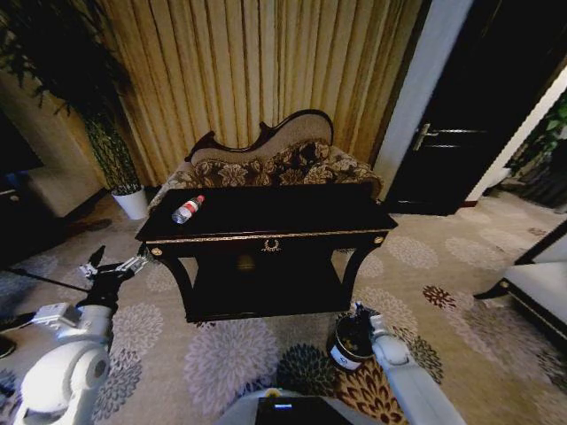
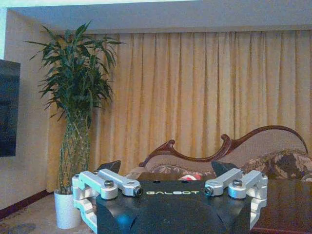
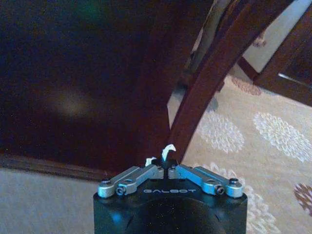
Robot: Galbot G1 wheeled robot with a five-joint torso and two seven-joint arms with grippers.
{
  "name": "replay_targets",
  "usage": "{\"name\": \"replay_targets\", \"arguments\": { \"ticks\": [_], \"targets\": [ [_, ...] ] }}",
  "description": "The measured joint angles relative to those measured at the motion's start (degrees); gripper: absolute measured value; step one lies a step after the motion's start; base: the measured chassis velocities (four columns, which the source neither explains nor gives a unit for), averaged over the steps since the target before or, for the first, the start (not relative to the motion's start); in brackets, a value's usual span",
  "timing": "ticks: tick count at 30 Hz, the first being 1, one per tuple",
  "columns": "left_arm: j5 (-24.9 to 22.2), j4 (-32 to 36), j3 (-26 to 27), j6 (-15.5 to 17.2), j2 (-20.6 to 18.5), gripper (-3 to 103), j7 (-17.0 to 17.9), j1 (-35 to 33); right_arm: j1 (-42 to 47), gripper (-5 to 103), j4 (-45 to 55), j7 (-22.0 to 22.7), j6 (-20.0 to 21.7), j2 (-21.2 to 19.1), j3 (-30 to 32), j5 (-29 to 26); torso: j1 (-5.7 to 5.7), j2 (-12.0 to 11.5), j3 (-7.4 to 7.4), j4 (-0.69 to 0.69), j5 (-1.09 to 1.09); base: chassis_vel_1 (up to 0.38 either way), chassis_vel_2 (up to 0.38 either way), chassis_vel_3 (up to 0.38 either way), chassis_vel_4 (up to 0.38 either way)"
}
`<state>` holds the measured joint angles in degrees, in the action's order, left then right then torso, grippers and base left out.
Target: Move to the front of the table and place the trash on the table into the trash bin.
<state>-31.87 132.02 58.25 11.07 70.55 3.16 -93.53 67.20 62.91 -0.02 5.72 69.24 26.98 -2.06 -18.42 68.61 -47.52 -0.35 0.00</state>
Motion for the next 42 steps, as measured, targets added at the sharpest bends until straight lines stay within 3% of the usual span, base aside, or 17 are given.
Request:
{"name": "replay_targets", "arguments": {
  "ticks": [5, 11, 16, 19, 21, 27, 28, 31, 33, 34, 35, 37, 42],
  "targets": [
    [-0.3, 0.0, 0.6, 0.0, -0.3, 100, 0.2, -0.1, -1.8, 0, -7.1, 0.0, 0.1, 0.3, 0.2, 3.0, 0.0, 0.0, 0.0, -0.04, 0.0, 0.0, 0.0, 0.0, 0.0],
    [-0.3, -0.3, 0.3, 0.0, -0.5, 100, 0.2, 0.4, -1.0, -3, -8.2, 0.0, 0.4, -0.6, 1.1, 3.9, 0.0, 0.0, 0.0, -0.06, -0.01, 0.0, 0.0, 0.0, 0.0],
    [-0.3, -0.5, -0.2, 0.1, -0.6, 100, 0.2, 0.6, -0.9, 13, -7.8, 0.0, 0.4, -0.6, 1.5, 4.4, 0.01, 0.0, 0.0, -0.03, -0.01, 0.0, 0.0, 0.0, 0.0],
    [-0.3, -0.5, -0.2, 0.1, -0.8, 100, 0.2, 0.6, -0.7, 29, -7.4, 0.0, 0.4, -0.5, 1.6, 4.4, 0.0, 0.0, 0.0, -0.03, 0.0, 0.0, 0.0, 0.0, 0.0],
    [-0.3, -0.6, -0.2, 0.1, -0.8, 100, 0.2, 0.6, -0.7, 29, -7.3, 0.0, 0.4, -0.5, 1.6, 4.4, 0.0, 0.0, 0.0, -0.03, 0.0, 0.0, 0.0, 0.0, 0.0],
    [-0.4, -0.6, -0.1, 0.1, -0.9, 100, 0.2, 0.4, -0.1, 56, -4.5, 0.0, 0.1, -0.3, 1.7, 2.7, 0.0, 0.0, 0.0, -0.03, 0.01, 0.0, 0.0, 0.0, 0.0],
    [-0.4, -0.6, -0.1, 0.1, -0.9, 100, 0.2, 0.4, -0.1, 56, -4.5, 0.0, 0.1, -0.3, 1.7, 2.7, 0.0, 0.0, 0.0, -0.03, 0.01, 0.0, 0.0, 0.0, 0.0],
    [-0.4, -0.7, -0.1, 0.1, -1.0, 100, 0.2, 0.4, 1.2, 73, 7.0, 0.0, -0.7, -0.6, 2.8, -8.3, 0.0, 0.0, 0.0, -0.03, 0.0, 0.0, 0.0, 0.0, 0.0],
    [-0.4, -0.7, -0.2, 0.1, -1.1, 100, 0.2, 0.4, 1.4, 73, 10.5, 0.0, -0.8, -0.6, 3.6, -10.7, 0.0, 0.0, 0.0, -0.01, 0.01, 0.0, 0.0, 0.0, 0.0],
    [-0.3, -0.6, -0.1, 0.1, -1.2, 100, 0.2, 0.4, 1.8, 83, 16.1, 0.0, -0.7, -0.7, 5.2, -13.9, 0.0, 0.0, 0.0, -0.01, -0.01, 0.0, 0.0, 0.0, 0.0],
    [-0.3, -0.6, -0.1, 0.1, -1.2, 100, 0.2, 0.4, 1.8, 83, 16.1, 0.0, -0.7, -0.7, 5.2, -13.9, 0.0, 0.0, 0.0, -0.01, -0.01, 0.0, 0.0, 0.0, 0.0],
    [-0.3, -0.4, 0.2, 0.1, -1.3, 100, 0.2, 0.2, 2.9, 94, 25.1, 0.0, 0.6, -1.0, 7.8, -18.0, 0.0, 0.0, 0.0, -0.03, -0.01, 0.0, 0.0, 0.0, 0.0],
    [-0.2, -0.2, 0.4, 0.1, -1.6, 100, 0.3, -0.4, 5.1, 99, 36.5, 0.1, 2.7, -1.9, 10.0, -23.1, 0.0, 0.0, 0.0, -0.03, -0.01, 0.0, 0.0, 0.0, 0.0]
  ]
}}
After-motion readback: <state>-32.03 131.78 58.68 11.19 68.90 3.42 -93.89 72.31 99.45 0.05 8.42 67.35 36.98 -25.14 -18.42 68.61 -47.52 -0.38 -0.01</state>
